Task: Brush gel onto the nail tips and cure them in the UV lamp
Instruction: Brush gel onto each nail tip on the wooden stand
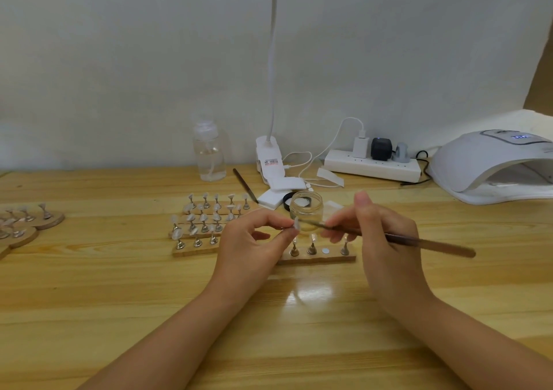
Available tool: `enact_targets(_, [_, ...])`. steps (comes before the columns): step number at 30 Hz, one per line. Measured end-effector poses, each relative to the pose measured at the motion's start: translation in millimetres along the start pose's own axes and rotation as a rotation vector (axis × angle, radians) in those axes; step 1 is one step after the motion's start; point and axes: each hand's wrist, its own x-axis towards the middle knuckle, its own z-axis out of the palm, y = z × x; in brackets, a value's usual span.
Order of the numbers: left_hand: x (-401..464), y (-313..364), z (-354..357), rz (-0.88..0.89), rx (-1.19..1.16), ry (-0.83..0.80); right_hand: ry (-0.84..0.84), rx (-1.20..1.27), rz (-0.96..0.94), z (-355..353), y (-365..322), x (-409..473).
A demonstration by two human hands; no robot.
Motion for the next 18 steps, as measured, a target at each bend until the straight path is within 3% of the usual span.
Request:
enact_targets(13, [-0.5, -0.5, 0.8, 0.038, -0.005, 0.023, -0.019, 0.018, 0.011, 0.8, 0.5, -0.9])
enact_targets(18, [1.0, -4.8, 0.9, 0.095, 0.010, 0.023, -0.003, -0.059, -0.113, -1.2, 2.2, 2.9])
